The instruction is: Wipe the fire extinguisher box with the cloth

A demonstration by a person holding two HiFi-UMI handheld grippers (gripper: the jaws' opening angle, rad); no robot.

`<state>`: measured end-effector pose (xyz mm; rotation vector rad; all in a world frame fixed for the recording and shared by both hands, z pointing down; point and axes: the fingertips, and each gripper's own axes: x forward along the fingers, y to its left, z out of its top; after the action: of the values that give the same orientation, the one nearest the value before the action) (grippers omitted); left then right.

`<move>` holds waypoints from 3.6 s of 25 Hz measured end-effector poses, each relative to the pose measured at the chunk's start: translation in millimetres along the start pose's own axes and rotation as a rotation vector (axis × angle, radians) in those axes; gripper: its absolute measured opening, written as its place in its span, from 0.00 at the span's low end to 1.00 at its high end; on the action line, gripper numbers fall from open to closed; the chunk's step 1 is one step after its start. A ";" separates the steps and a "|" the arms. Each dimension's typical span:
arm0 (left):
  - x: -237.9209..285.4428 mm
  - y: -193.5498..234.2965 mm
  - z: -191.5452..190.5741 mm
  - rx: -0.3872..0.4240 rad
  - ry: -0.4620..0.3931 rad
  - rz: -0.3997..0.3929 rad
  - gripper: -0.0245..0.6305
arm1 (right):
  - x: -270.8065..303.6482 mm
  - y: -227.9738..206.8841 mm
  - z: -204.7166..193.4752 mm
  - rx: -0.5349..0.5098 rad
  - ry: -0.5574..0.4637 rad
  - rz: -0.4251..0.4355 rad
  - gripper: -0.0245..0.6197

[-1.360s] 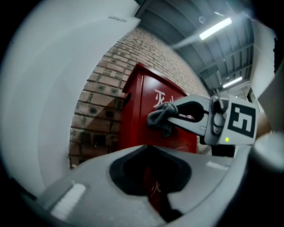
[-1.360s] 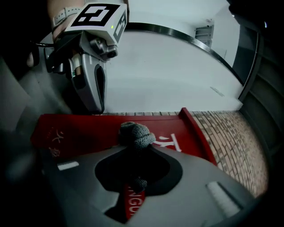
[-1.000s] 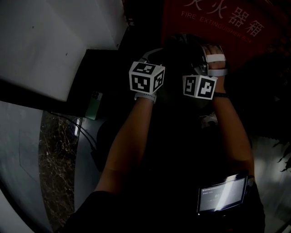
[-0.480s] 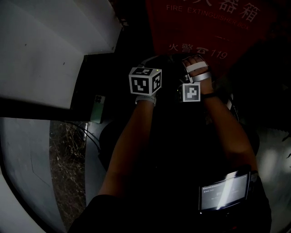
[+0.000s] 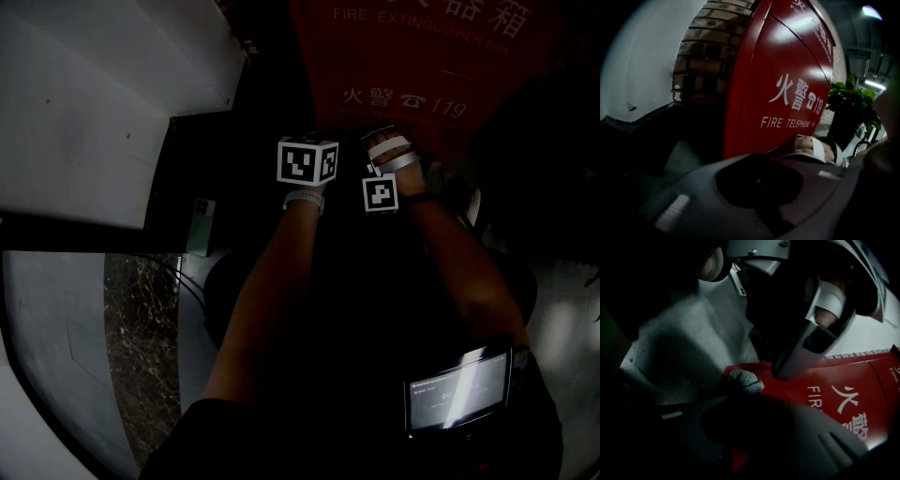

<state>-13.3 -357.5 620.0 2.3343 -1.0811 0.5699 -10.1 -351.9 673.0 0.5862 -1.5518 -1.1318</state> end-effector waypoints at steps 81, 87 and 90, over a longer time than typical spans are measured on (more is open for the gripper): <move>-17.6 50.0 -6.8 0.038 0.035 0.128 0.04 | 25.0 -6.2 33.1 0.331 -0.021 0.074 0.11; -38.6 49.0 15.1 0.010 -0.070 0.134 0.04 | 15.8 -0.7 41.7 0.386 -0.053 0.099 0.11; -76.1 32.4 46.0 0.027 -0.168 0.116 0.04 | -17.3 -27.2 57.0 0.388 -0.092 0.047 0.11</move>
<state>-76.9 -359.2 550.0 2.3889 -1.3002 0.4383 -63.3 -328.8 642.6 0.7573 -1.8723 -0.8344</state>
